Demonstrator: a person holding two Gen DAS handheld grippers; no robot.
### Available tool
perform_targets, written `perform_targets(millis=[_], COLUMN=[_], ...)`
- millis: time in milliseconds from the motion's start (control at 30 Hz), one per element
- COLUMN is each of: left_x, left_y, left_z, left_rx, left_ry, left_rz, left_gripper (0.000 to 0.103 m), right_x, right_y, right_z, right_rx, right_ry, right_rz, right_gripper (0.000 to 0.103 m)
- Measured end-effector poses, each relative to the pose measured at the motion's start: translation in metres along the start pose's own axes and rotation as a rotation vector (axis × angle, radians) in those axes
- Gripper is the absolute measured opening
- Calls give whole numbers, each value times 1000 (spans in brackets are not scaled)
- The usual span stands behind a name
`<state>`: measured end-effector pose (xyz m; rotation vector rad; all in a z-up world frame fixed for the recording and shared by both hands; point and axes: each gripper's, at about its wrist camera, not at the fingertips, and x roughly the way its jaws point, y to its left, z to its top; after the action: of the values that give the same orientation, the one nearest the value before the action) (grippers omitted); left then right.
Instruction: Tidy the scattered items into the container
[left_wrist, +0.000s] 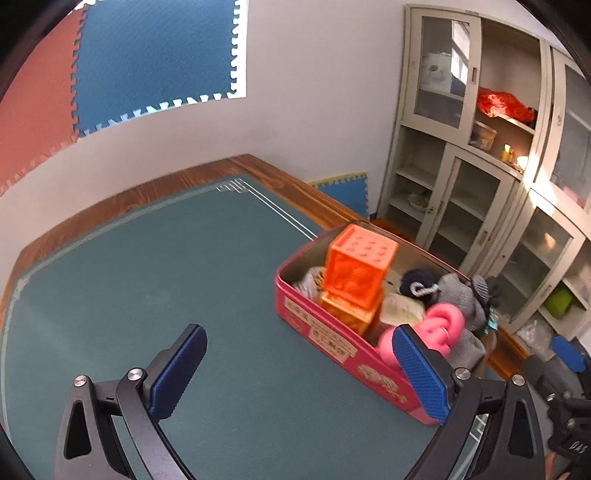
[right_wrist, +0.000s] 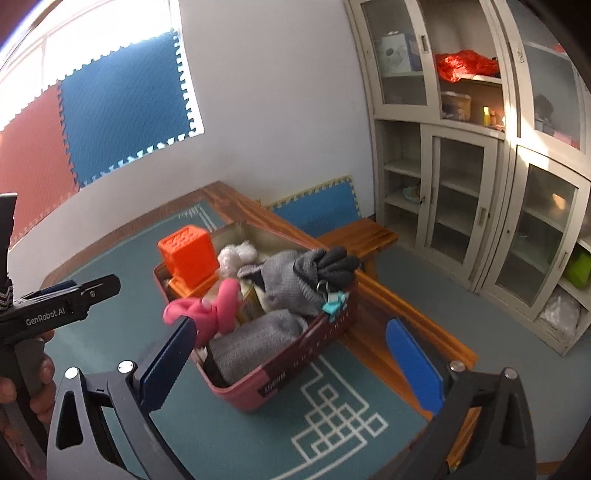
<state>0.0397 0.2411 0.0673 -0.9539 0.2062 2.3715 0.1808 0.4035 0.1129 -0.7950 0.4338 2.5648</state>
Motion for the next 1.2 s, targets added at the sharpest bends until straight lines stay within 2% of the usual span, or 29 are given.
perform_targets(millis=[100, 333, 1200], left_x=[-6, -19, -10], left_y=[-9, -28, -45], left_z=[-5, -15, -25], left_rx=[24, 70, 87], left_ry=[8, 24, 62], left_rz=[-15, -64, -55], left_gripper=[102, 102, 102], right_x=[1, -3, 6], right_y=[9, 19, 30], right_z=[-4, -16, -19], right_rx=[-54, -142, -159], right_ry=[47, 86, 127], right_rz=[16, -25, 7], right_gripper=[103, 103, 103])
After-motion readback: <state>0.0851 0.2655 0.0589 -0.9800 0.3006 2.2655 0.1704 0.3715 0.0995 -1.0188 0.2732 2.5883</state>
